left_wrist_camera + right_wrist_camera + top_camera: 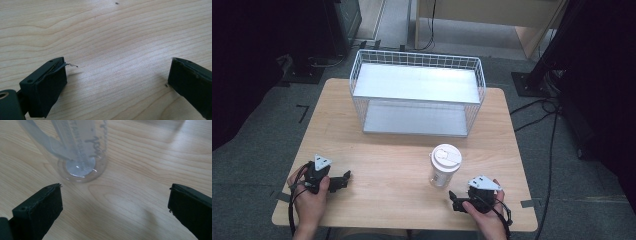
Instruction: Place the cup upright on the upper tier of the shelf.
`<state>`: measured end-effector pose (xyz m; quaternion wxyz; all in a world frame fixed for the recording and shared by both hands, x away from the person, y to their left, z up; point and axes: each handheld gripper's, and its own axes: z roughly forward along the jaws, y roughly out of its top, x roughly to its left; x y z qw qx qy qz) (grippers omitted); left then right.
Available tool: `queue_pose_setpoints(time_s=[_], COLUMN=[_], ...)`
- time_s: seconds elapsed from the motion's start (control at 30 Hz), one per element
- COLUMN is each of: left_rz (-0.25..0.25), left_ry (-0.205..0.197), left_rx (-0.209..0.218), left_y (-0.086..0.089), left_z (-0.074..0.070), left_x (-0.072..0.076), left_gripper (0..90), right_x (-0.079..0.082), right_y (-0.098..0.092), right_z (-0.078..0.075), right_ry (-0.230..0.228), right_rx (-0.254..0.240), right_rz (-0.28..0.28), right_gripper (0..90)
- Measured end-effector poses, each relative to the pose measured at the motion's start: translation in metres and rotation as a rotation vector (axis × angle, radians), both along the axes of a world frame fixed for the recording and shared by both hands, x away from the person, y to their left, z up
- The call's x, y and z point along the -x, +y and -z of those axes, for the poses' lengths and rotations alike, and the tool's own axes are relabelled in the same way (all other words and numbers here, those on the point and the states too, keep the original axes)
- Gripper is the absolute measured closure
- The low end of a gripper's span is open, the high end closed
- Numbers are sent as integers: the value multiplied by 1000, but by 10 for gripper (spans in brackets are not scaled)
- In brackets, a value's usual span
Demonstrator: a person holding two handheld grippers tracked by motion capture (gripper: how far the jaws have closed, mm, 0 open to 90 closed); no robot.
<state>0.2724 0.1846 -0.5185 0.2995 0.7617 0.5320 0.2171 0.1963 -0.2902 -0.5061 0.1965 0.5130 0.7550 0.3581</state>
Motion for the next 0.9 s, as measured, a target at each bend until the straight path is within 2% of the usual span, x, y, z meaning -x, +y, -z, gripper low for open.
queue_pose_setpoints(time_s=[0.2, 0.37, 0.6, 0.83, 0.9], left_rz=[0, 0, 0, 1, 1], left_ry=[0, 0, -1, -1, 0], left_rx=[0, 0, 1, 1, 0], left_y=[0, 0, 0, 0, 0], left_z=[0, 0, 0, 0, 0], left_x=[0, 0, 0, 0, 0], left_gripper=[24, 25, 25, 25, 24], right_x=[-6, -14, -22, -26, -27], right_y=[9, 22, 36, 42, 45], right_z=[-4, -12, -17, -21, -24], right_ry=[-3, -26, -54, -83, -100], right_rx=[-30, -57, -66, -76, -93], right_rz=[-12, -11, -13, -4, 0], right_gripper=[0, 0, 0, 0, 0])
